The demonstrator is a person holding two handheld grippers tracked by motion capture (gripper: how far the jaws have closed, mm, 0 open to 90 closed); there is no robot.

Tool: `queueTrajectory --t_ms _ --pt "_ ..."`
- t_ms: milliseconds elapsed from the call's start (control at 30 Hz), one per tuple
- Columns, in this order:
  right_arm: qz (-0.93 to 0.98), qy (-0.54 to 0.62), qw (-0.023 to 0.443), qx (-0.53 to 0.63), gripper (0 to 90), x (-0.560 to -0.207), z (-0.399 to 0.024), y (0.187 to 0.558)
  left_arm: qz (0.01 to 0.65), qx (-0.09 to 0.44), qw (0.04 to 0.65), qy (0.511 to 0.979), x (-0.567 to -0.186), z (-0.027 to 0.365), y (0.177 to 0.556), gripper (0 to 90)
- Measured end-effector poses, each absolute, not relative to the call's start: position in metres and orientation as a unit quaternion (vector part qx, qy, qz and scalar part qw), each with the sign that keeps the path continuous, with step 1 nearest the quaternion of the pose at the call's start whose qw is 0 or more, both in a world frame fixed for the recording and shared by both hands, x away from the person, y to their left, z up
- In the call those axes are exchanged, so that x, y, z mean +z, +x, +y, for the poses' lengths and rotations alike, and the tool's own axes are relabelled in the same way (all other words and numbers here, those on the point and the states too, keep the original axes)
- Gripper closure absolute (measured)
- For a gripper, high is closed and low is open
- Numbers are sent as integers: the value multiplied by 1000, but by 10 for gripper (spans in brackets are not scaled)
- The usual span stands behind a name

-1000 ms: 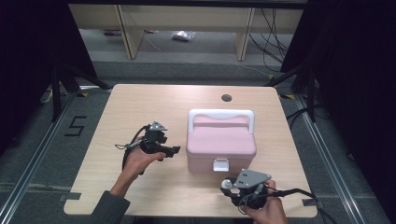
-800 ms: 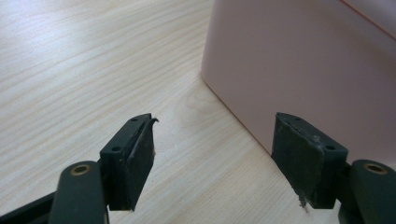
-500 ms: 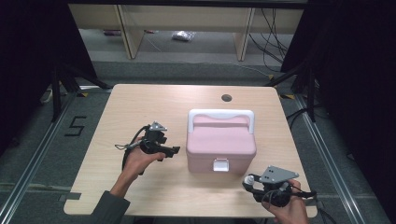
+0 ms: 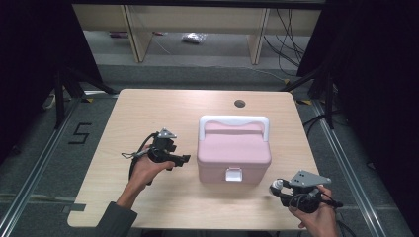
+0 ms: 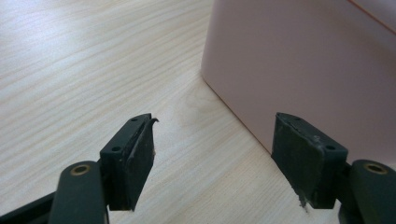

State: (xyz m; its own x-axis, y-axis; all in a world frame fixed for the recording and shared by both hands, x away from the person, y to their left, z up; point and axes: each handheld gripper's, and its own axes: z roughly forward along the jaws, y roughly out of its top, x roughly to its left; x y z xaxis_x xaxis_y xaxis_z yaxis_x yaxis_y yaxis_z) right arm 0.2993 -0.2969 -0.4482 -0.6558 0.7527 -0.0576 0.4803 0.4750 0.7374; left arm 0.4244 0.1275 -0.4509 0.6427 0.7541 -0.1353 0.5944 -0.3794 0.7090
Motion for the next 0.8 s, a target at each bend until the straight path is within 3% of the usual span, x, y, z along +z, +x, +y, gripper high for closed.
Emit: queueTrajectory --t_ms 300,800 --pt "824 395 213 347 603 -455 -314 314 408 102 374 827 -450 127 425 295" --pt "819 429 209 318 603 -470 -323 336 405 100 369 830 -451 124 425 293"
